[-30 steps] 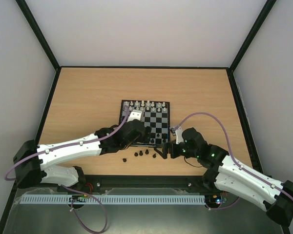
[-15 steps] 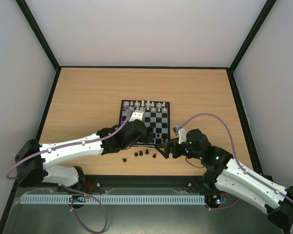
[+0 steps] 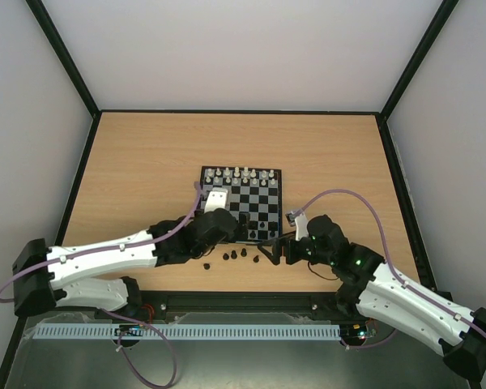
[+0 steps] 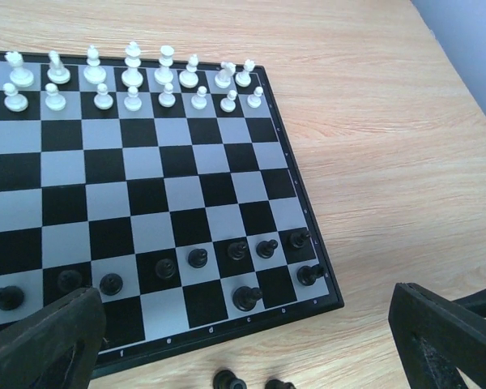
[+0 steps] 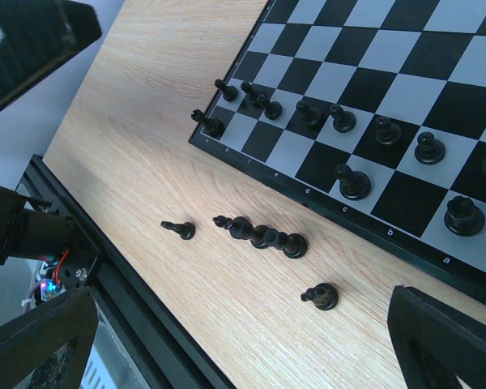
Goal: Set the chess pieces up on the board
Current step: Pick up the chess piece at the center of the board.
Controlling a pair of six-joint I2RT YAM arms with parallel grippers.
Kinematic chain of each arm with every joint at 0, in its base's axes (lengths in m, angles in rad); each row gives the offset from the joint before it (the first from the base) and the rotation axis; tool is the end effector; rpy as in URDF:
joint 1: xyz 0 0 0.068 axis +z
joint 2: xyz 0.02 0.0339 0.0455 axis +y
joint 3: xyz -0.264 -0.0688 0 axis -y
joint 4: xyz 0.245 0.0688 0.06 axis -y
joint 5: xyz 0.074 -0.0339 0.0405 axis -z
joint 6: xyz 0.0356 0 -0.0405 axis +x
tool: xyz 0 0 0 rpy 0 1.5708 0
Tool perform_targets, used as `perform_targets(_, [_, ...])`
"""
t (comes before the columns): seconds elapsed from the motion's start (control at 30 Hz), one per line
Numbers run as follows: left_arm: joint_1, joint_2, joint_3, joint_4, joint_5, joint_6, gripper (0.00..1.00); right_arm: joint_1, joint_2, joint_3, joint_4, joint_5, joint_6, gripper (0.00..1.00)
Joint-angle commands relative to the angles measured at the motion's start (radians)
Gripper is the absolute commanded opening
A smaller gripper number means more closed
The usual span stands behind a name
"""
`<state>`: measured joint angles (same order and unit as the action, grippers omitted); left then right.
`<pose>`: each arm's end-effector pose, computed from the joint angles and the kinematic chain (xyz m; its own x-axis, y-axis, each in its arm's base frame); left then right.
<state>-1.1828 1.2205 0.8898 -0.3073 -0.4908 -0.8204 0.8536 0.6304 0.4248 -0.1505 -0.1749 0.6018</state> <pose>0.1159 -0.2392 0.2759 -0.6460 -0.1244 -0.7531 0.2942 0.8698 -0.3961 0.1012 0.1254 0.2398 -0.6697 0.0803 -0.7383 -0.5704 0.5810 0.5806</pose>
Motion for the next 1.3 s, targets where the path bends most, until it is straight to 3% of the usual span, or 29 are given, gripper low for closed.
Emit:
perform_targets(0.0, [-0.011,-0.084,-0.037,-0.005,-0.031,-0.049,0.99,-0.002,-0.015,-0.010,0.009,0.016,-0.014,0.99])
perform_targets(0.3, [-0.027,-0.201,-0.036,-0.068,0.027,-0.010,0.99,-0.002,-0.008,0.087,-0.044,0.125,0.027,0.99])
perform_targets(0.47, [-0.027,-0.290,-0.053,-0.071,0.064,0.018,0.99,-0.002,-0.011,0.149,-0.112,0.247,0.154,0.99])
perform_targets(0.6, [-0.026,-0.407,-0.128,-0.027,0.099,0.021,0.99,-0.002,-0.032,0.222,-0.189,0.271,0.102,0.99])
perform_targets(0.7, [-0.026,-0.450,-0.171,-0.020,0.107,0.016,0.99,-0.003,-0.057,0.243,-0.190,0.189,0.027,0.99])
perform_targets(0.97, [-0.026,-0.409,-0.220,-0.007,0.086,-0.009,0.99,-0.003,-0.018,0.215,-0.198,0.126,0.061,0.99])
perform_targets(1.13, [-0.024,-0.346,-0.217,-0.040,0.026,-0.035,0.99,-0.002,0.130,0.192,-0.214,0.108,0.061,0.99])
perform_targets(1.27, [-0.015,-0.319,-0.226,-0.080,-0.001,-0.063,0.99,0.011,0.236,0.188,-0.238,0.156,0.069,0.88])
